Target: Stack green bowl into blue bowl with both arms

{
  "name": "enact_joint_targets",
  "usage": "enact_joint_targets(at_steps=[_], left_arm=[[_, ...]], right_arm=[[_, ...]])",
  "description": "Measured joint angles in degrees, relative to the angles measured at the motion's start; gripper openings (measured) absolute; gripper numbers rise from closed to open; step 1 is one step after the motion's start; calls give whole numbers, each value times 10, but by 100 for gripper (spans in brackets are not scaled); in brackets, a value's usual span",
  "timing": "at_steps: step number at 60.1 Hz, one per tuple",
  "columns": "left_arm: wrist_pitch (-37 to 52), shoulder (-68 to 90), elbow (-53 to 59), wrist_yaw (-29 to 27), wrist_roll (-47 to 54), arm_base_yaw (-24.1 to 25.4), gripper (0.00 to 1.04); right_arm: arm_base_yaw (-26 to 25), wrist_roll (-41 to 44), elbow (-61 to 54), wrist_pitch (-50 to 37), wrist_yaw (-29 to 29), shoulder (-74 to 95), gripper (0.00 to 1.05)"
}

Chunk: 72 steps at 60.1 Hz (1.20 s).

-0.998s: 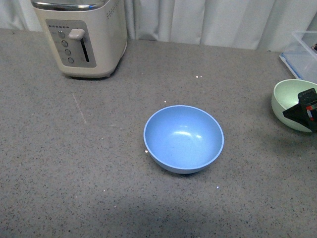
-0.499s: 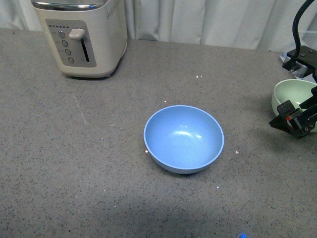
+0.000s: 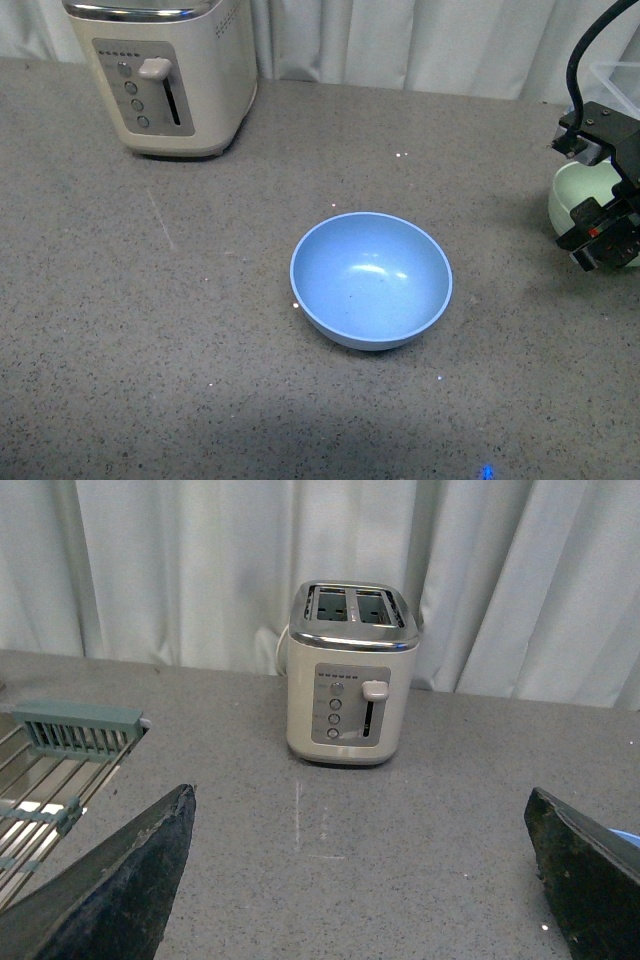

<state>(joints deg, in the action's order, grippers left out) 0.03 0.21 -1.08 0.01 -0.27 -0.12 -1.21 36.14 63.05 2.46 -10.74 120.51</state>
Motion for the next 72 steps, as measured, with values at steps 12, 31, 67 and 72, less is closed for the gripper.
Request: enact_joint_targets(at_steps=[12,31,67,72], left_arm=[[0,0,0,0,0,0,98],[0,0,0,0,0,0,98],[0,0,0,0,0,0,98],[0,0,0,0,0,0,98]], right_arm=[[3,7,0,-4,1,0,6],[23,41,-14,3,-17,-52,2],[315,94,-121,-6,-60,-202,2],[321,98,-121,-12,-45,-184,2]])
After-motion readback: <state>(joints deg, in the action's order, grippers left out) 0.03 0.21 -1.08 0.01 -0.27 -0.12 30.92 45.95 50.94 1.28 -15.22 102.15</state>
